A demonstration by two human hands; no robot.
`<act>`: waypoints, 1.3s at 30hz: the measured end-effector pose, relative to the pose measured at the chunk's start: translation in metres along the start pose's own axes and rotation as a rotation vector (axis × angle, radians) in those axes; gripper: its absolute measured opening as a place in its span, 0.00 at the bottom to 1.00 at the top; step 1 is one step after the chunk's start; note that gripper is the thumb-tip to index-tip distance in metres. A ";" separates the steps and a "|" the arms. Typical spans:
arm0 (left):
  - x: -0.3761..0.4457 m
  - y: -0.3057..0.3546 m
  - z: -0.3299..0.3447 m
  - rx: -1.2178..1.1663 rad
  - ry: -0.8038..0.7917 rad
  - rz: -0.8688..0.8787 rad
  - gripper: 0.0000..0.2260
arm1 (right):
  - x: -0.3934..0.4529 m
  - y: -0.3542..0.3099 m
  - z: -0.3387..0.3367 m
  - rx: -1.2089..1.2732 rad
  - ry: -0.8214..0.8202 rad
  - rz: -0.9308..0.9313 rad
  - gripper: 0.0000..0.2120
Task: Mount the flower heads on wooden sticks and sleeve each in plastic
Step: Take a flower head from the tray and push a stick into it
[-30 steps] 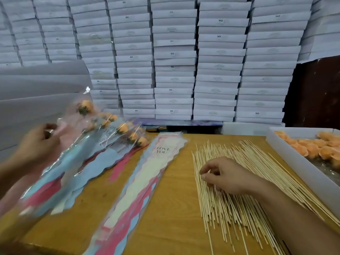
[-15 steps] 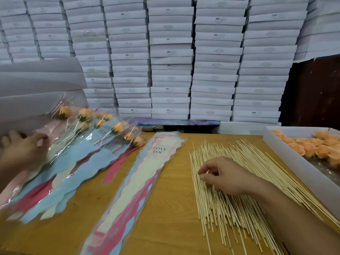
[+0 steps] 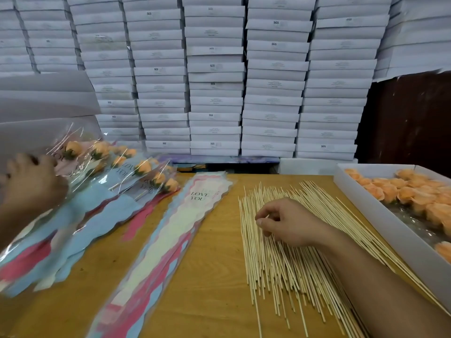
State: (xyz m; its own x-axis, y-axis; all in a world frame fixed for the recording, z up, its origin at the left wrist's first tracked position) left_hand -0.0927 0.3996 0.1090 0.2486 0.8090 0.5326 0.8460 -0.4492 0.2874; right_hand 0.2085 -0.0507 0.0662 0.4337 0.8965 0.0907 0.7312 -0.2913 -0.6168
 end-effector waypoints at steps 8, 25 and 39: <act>-0.138 0.249 -0.015 -0.554 -0.262 0.284 0.10 | 0.000 0.009 -0.005 0.019 0.029 0.060 0.04; -0.280 0.348 0.016 -0.777 -0.317 0.441 0.06 | 0.002 0.024 -0.030 -0.058 0.319 0.274 0.09; -0.285 0.353 0.016 -0.769 -0.384 0.471 0.04 | -0.068 0.125 -0.176 -0.654 0.310 1.061 0.24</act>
State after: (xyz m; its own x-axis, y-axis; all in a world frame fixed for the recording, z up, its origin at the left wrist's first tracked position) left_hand 0.1430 0.0163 0.0462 0.7341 0.4905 0.4696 0.1162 -0.7721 0.6248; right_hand 0.3628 -0.2071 0.1207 0.9990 0.0365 0.0254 0.0367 -0.9993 -0.0096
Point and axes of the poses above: each hand's wrist, its own x-axis towards the middle knuckle, its own z-axis out of the palm, y = z × x, the point moved 3 cm from there along x, towards the middle knuckle, and after that the axes turned 6 degrees about -y, right-handed, at the moved point
